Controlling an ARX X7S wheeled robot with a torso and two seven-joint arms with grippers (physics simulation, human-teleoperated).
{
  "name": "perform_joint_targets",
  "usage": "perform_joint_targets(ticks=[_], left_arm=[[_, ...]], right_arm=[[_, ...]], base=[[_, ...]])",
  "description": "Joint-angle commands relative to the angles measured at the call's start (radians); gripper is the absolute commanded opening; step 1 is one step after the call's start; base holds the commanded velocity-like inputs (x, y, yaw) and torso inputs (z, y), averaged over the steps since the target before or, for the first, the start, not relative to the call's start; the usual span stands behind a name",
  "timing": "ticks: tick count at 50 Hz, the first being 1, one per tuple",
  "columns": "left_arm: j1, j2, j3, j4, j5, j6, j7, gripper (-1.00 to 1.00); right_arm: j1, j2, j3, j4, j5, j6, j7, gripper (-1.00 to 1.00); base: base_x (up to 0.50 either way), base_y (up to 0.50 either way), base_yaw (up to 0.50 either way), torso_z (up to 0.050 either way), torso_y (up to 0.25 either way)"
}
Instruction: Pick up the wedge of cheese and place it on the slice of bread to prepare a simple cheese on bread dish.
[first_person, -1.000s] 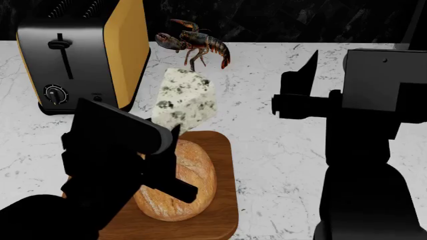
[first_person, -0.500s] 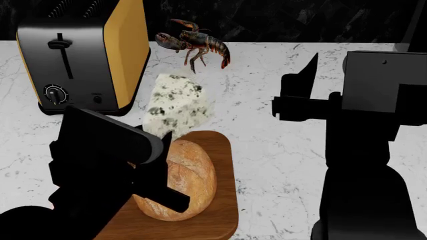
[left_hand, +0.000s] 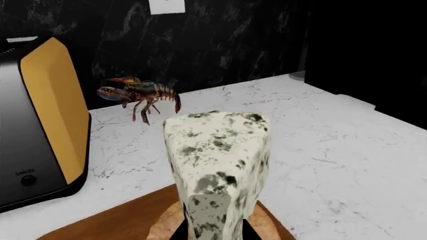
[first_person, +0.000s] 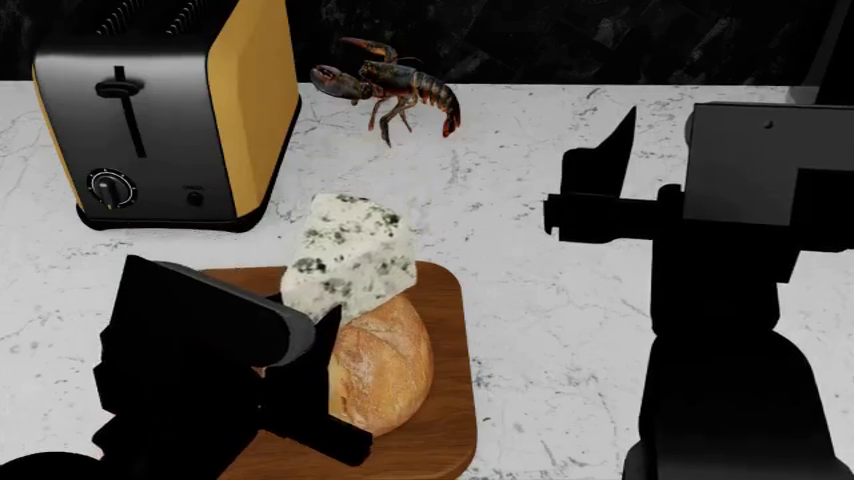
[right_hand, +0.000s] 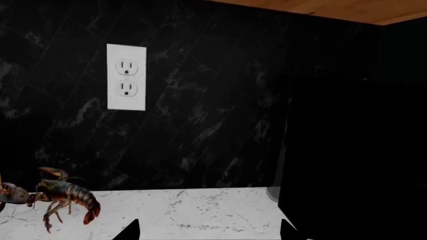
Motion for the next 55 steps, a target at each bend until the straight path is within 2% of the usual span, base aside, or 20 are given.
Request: perform_joint_targets(ticks=[1, 50, 51, 55], left_arm=[[0.032, -0.012, -0.052, 0.045, -0.05, -0.025, -0.039, -1.0], [0.035, -0.043, -0.033, 0.034, -0.091, 0.008, -0.078, -1.0], [0.033, -0.043, -0.031, 0.033, -0.093, 0.008, -0.077, 1.0], [0.03, -0.044, -0.03, 0.026, -0.095, 0.015, -0.078, 1.0]], right_arm=[[-0.002, 0.004, -0.003, -0.001, 0.007, 0.003, 0.006, 1.0], [0.003, 0.021, -0.015, -0.003, 0.044, 0.008, 0.035, 1.0], [0.001, 0.022, -0.015, 0.0, 0.045, 0.003, 0.036, 1.0], [0.001, 0.023, -0.016, 0.004, 0.047, 0.001, 0.037, 1.0]], base=[[0.0, 0.0, 0.0, 0.0, 0.0], [0.0, 0.0, 0.0, 0.0, 0.001], [0.0, 0.0, 0.0, 0.0, 0.0], [0.0, 0.0, 0.0, 0.0, 0.0]])
